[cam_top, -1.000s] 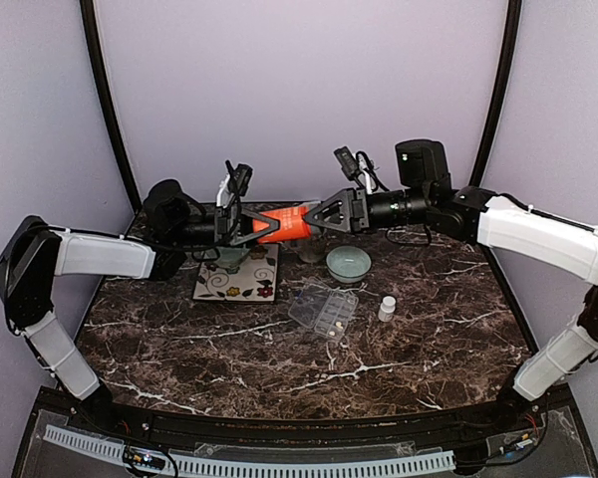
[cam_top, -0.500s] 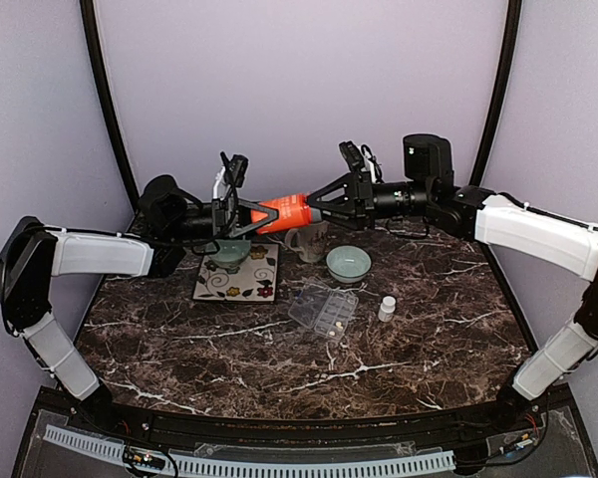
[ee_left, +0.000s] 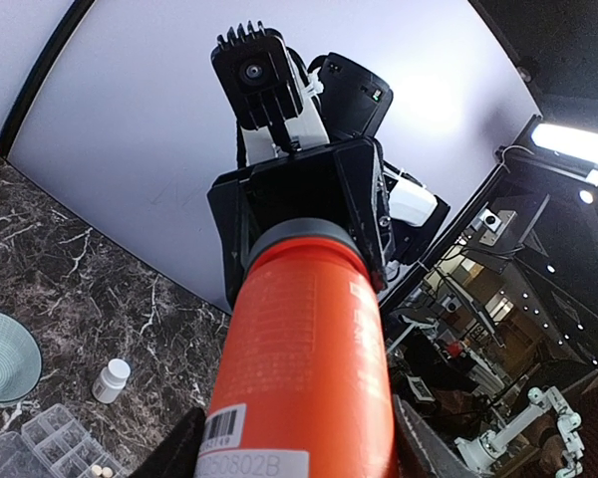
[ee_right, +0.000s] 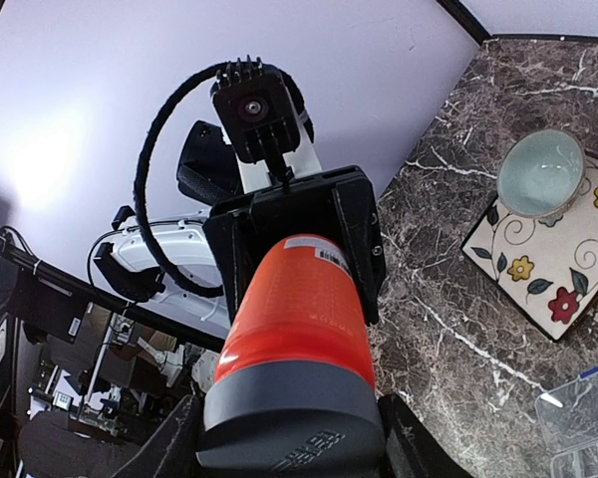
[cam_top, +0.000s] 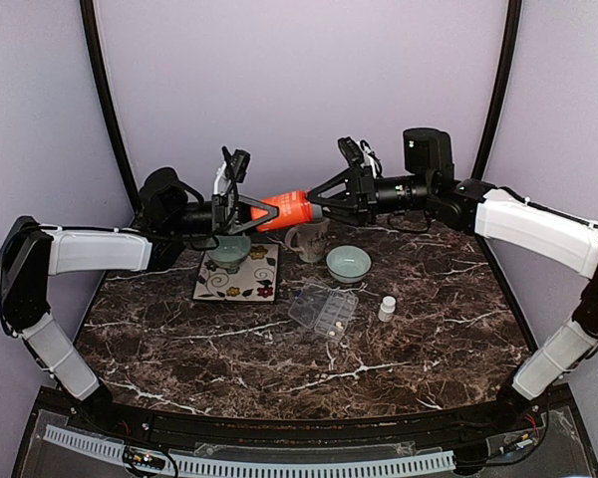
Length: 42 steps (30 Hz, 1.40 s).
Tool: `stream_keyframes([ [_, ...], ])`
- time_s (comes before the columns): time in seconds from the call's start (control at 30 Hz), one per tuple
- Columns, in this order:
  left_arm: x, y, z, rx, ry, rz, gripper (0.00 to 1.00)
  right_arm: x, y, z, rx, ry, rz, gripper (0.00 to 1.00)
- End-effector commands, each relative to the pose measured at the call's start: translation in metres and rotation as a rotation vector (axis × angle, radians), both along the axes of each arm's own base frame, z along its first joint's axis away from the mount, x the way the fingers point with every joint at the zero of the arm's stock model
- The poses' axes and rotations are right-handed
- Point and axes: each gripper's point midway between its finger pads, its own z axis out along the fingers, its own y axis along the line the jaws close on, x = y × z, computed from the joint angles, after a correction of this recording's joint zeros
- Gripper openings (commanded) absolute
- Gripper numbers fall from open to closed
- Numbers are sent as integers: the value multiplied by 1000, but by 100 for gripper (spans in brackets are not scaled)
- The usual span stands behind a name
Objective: Sort the pills into containers
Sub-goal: Screw the lid of the pill bottle onto the pill bottle.
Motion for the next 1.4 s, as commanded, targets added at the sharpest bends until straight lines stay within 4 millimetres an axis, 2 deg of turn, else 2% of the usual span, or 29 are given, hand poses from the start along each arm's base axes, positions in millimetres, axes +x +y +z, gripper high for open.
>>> stream_keyframes([
  [0.0,-36,-21,33,-2,-147,-81,0,-12,20,-14,-54,-6,64,0],
  [0.23,-34,-24,35,-6,-145,-84,0,-12,21,-11,-91,-80,54,0],
  [0.3,-34,-24,36,-13,-139,-89,0,-12,22,-15,-109,-105,53,0],
  [0.33,-34,-24,37,-18,-137,-92,0,-10,25,-27,-134,-101,58,0],
  [0.37,-34,-25,37,-20,-133,-95,0,-11,26,-31,-144,-110,64,0],
  [0.63,-33,-25,42,-55,-103,-108,0,-21,30,-37,-129,-216,105,0],
  [0.7,-33,-25,44,-68,-98,-111,0,-27,26,-25,-110,-269,105,0],
  [0.93,-33,-25,47,-88,-79,-120,0,-32,24,-27,-120,-359,103,0],
  [1.37,-34,-25,50,-95,-80,-139,0,-33,31,-26,-75,-315,133,0],
])
